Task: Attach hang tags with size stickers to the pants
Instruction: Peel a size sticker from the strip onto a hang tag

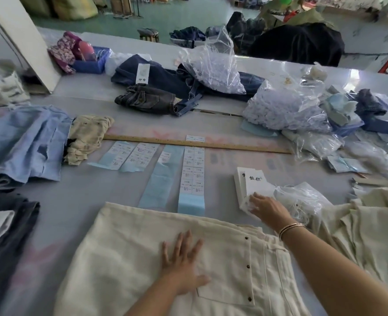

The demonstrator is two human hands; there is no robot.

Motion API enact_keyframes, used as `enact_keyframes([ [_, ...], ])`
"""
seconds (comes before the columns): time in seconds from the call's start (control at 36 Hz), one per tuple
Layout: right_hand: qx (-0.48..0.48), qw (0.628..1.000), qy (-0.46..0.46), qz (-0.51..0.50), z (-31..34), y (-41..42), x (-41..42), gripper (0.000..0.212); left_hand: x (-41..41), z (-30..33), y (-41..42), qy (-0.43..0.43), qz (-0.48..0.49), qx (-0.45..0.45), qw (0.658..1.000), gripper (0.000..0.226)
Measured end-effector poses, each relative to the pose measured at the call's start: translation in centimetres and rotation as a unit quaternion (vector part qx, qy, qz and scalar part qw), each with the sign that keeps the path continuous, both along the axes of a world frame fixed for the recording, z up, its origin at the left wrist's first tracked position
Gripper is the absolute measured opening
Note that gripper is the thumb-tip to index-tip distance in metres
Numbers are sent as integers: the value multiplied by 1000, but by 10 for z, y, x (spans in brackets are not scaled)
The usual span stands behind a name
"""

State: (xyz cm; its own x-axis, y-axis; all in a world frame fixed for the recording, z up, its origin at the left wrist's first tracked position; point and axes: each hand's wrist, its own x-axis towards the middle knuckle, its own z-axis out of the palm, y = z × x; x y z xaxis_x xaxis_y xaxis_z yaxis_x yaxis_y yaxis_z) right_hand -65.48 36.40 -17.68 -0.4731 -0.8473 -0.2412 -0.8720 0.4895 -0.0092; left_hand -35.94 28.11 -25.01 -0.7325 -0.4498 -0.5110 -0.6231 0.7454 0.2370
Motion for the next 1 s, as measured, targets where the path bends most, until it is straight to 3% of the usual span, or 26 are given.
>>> enact_keyframes([
  [0.11, -18, 999, 31, 3, 2, 0, 1, 30, 1, -1, 0, 3, 0, 8, 1000, 98],
  [0.25, 26, 991, 113, 62, 4, -1, 2, 27, 2, -2, 0, 8, 0, 2, 1000, 98],
  [0.36, 37, 991, 123, 47, 7, -3, 4, 19, 2, -4, -1, 12, -3, -10, 1000, 99],
  [0.61, -178, 975, 74, -113, 22, -4, 9, 18, 3, -8, -2, 31, -1, -3, 1000, 102],
  [0.83, -113, 985, 18, -129, 6, 17, 8, 22, 4, -6, -1, 45, -4, -8, 999, 102],
  [0.94, -266, 939, -53, -211, 22, 9, 10, 20, -1, 3, -6, 33, 17, 53, 998, 92],
  [1.0, -342, 916, -42, -203, 38, -3, 21, 14, -9, 19, -17, 67, 79, 102, 989, 64],
])
